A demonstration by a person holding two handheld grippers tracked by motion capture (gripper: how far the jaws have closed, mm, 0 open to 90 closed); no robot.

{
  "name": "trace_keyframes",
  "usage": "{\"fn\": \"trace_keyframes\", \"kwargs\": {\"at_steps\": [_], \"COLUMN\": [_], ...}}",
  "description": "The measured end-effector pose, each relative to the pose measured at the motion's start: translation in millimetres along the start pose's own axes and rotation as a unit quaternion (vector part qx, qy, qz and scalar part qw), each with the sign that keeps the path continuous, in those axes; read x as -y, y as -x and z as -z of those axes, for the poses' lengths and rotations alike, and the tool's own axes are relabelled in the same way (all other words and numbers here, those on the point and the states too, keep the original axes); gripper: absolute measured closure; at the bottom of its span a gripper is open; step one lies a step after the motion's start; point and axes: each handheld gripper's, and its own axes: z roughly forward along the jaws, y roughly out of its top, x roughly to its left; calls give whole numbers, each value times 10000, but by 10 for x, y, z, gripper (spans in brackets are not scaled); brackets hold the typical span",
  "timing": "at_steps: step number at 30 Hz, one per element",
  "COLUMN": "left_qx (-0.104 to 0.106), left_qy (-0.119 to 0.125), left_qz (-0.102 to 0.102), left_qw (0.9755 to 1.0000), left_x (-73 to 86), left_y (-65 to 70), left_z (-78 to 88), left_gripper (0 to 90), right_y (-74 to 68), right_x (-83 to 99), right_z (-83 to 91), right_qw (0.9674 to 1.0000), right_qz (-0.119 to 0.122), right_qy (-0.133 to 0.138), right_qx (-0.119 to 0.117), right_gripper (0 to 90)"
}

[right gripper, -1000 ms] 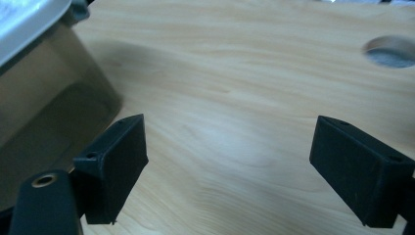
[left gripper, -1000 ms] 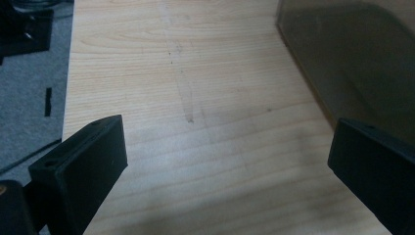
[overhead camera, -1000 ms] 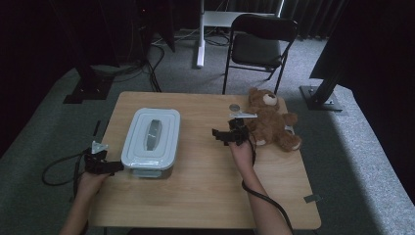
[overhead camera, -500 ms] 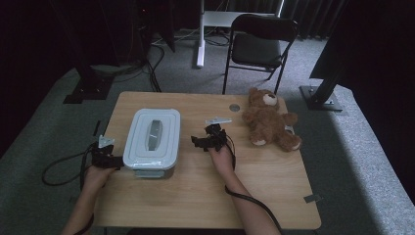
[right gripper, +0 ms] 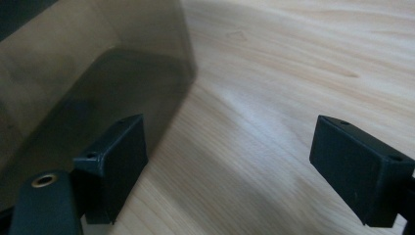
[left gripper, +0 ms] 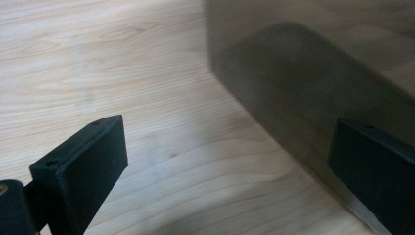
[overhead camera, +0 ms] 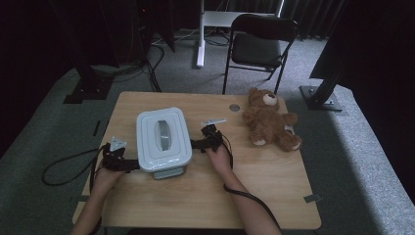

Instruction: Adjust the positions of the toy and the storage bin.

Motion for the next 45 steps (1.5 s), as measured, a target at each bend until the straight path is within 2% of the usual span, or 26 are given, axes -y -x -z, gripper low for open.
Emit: {"fn": "trace_keyframes", "kwargs": {"at_steps": [3,6,9,14,18,23,25,28,33,34,39,45], "left_qx": [-20,24,1,-160,-173,-213,-217,-224,-132,-148,-63,16], "left_qy": [20,67,71,39,53,35,34,35,-12,-28,9,20], "left_qz": [-90,-18,-36,-32,68,63,18,14,-9,-41,-102,-220], "left_qw": [10000,10000,10000,9999,9998,9997,9998,9997,9999,9999,9999,9998], "left_x": [-28,-41,-55,-93,-132,-144,-150,-164,-170,-172,-147,-136], "left_y": [57,55,39,-17,-54,-60,-44,-11,23,42,167,328], "left_z": [-18,-41,-56,-87,-140,-178,-166,-143,-132,-125,-89,-53], "left_gripper": [21,21,21,21,21,21,22,22,24,24,24,24], "right_y": [2,53,82,98,102,103,119,122,109,124,145,177], "right_x": [-6,-20,-49,-109,-158,-174,-172,-161,-123,-107,-20,75], "right_z": [-30,-35,-49,-66,-81,-88,-91,-78,-34,-6,90,220], "right_qw": [9999,10000,9999,10000,9999,9999,9997,9996,9997,9994,9993,9994], "right_qz": [88,24,75,26,-57,-36,-80,-50,-9,22,56,132], "right_qy": [-24,-19,-71,0,-113,-141,-188,-170,-106,-165,-107,-82], "right_qx": [52,30,9,-22,-16,14,-141,-224,-231,-316,-368,-313], "right_gripper": [139,138,138,137,137,139,166,183,194,194,194,194]}}
